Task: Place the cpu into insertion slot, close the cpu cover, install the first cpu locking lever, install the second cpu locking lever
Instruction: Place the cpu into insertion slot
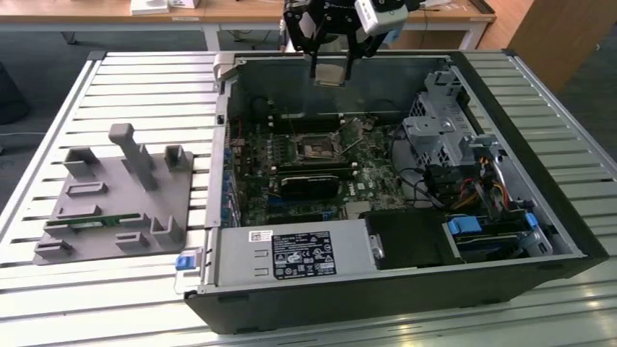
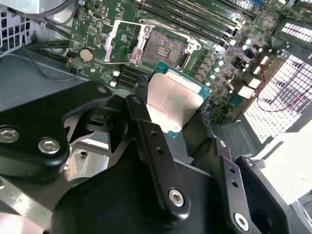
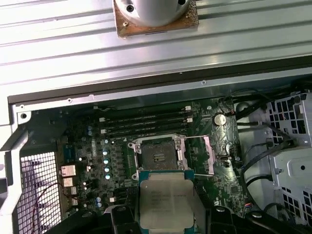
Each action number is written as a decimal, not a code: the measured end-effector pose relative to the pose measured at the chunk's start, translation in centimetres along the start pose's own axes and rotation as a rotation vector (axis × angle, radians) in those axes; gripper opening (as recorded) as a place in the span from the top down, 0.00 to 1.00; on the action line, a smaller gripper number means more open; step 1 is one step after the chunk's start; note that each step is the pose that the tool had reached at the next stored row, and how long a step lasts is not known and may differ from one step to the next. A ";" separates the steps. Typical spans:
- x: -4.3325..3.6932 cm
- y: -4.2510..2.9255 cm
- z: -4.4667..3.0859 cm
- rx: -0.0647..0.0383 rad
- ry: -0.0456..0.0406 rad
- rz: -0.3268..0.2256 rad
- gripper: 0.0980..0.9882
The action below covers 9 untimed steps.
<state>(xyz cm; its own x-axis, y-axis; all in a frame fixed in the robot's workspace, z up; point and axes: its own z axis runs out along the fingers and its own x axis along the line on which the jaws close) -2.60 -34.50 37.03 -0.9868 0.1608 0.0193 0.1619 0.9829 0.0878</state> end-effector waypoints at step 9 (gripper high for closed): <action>0.00 0.00 0.02 -0.001 -0.0049 0.054 0.51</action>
<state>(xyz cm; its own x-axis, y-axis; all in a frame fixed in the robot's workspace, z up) -2.60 -34.50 37.01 -0.9766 0.2144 0.0192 0.2152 0.9726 0.0876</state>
